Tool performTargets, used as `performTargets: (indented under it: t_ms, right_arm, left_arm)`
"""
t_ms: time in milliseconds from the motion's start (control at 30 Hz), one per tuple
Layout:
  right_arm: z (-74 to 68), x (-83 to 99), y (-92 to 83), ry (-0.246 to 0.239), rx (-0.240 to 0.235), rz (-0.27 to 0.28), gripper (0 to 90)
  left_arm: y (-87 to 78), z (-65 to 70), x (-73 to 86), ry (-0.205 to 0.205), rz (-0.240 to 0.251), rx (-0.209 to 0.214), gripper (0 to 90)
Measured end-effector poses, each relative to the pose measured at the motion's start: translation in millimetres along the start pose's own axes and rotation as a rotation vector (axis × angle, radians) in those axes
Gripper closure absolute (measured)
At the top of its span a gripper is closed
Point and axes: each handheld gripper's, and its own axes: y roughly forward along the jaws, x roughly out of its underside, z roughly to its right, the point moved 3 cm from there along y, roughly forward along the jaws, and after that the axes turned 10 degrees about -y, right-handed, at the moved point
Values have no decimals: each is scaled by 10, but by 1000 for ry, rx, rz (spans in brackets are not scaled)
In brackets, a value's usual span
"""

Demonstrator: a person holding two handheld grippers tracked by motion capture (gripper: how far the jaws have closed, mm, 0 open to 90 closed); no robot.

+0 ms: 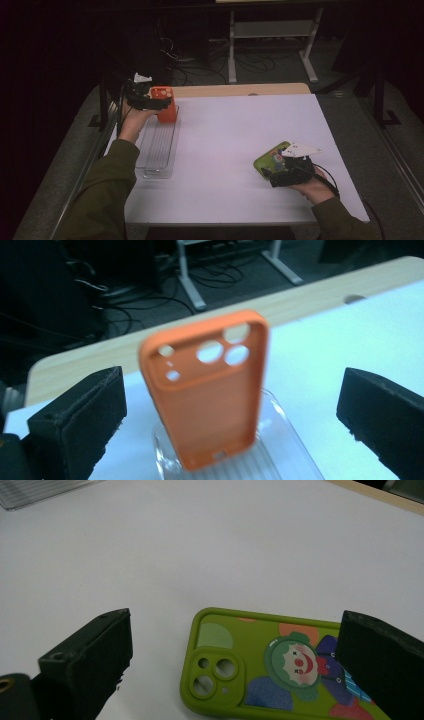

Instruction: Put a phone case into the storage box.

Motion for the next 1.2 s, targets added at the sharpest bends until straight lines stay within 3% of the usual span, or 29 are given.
performTargets:
  t_ms: [100, 367, 633, 733, 933, 967, 1200]
  right_arm:
    - [8, 3, 5, -4, 2, -2, 12]
    - [0, 12, 3, -8, 3, -10, 12]
    - [-5, 12, 10, -10, -11, -13, 12]
    - [-6, 15, 18, -12, -18, -20, 12]
    - [25, 7, 24, -11, -11, -22, 12]
    - [38, 4, 22, -14, -8, -22, 12]
    - [118, -19, -11, -13, -10, -50, 12]
  left_arm:
    - [-64, 31, 61, 18, -30, 27, 0]
    - [-258, 140, 193, 68, -41, 75, 0]
    - [-408, 360, 331, 83, -30, 175, 0]
    - [-430, 465, 382, 80, -35, 231, 0]
    - [-437, 648, 490, 122, -53, 298, 0]
    - [-441, 694, 515, 110, -54, 313, 0]
    - [-480, 907, 672, 144, -74, 400, 0]
